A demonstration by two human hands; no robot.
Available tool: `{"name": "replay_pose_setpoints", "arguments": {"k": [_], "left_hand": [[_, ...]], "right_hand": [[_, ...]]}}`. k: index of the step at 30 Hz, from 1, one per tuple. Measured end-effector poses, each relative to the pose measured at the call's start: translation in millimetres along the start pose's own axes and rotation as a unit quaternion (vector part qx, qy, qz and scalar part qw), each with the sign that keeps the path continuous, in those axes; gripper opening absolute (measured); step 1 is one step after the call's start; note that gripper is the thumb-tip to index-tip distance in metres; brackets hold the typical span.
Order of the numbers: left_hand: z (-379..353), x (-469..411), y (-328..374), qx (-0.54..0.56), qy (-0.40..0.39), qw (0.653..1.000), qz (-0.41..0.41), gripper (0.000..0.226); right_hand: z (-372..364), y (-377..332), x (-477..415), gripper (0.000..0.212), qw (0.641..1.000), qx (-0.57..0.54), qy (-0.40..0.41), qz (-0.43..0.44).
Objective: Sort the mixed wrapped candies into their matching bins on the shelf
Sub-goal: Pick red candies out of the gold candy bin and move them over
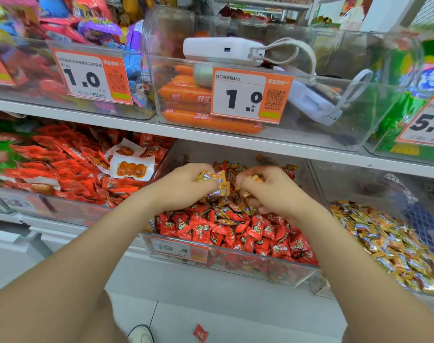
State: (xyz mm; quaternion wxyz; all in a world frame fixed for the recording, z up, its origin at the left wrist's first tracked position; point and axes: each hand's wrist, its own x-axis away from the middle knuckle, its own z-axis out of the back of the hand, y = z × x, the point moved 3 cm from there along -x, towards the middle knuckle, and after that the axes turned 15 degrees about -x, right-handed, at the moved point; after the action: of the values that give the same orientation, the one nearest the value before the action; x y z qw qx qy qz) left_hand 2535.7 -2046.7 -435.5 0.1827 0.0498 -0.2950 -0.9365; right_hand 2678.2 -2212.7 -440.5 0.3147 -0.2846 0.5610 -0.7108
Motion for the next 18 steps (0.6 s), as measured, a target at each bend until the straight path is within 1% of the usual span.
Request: {"name": "replay_pose_setpoints", "arguments": {"k": [2, 4, 6, 8, 11, 12, 14, 16, 18], "left_hand": [[2, 4, 1, 0.062, -0.011, 0.997, 0.052, 0.012], [2, 7, 2, 0.106, -0.023, 0.989, 0.100, 0.021], [1, 8, 4, 0.165, -0.035, 0.978, 0.119, 0.027], [-3, 9, 9, 0.227, -0.052, 0.964, 0.131, 0.030], [-10, 13, 25, 0.284, -0.083, 0.948, 0.119, 0.033], [-12, 14, 32, 0.291, -0.092, 0.946, 0.107, 0.034], [-18, 15, 47, 0.285, -0.100, 0.951, 0.071, 0.032], [-26, 16, 63, 0.261, -0.082, 0.961, 0.044, 0.032], [-34, 18, 77, 0.228, -0.045, 0.972, 0.040, 0.031]], "right_hand": [[-3, 0, 4, 0.024, 0.999, -0.026, 0.005, -0.033], [-4, -1, 8, 0.025, 0.998, -0.043, 0.010, -0.040], [-1, -4, 13, 0.021, 0.998, -0.042, 0.010, -0.039], [3, -7, 20, 0.021, 0.999, -0.035, -0.001, -0.033], [11, -12, 34, 0.012, 0.997, -0.069, 0.013, -0.019], [13, -13, 38, 0.014, 0.996, -0.087, 0.009, -0.014], [13, -13, 49, 0.026, 0.994, -0.109, -0.026, -0.011], [14, -15, 61, 0.027, 0.993, -0.105, -0.048, 0.005], [22, -19, 72, 0.026, 0.995, -0.090, -0.026, 0.024]]}}
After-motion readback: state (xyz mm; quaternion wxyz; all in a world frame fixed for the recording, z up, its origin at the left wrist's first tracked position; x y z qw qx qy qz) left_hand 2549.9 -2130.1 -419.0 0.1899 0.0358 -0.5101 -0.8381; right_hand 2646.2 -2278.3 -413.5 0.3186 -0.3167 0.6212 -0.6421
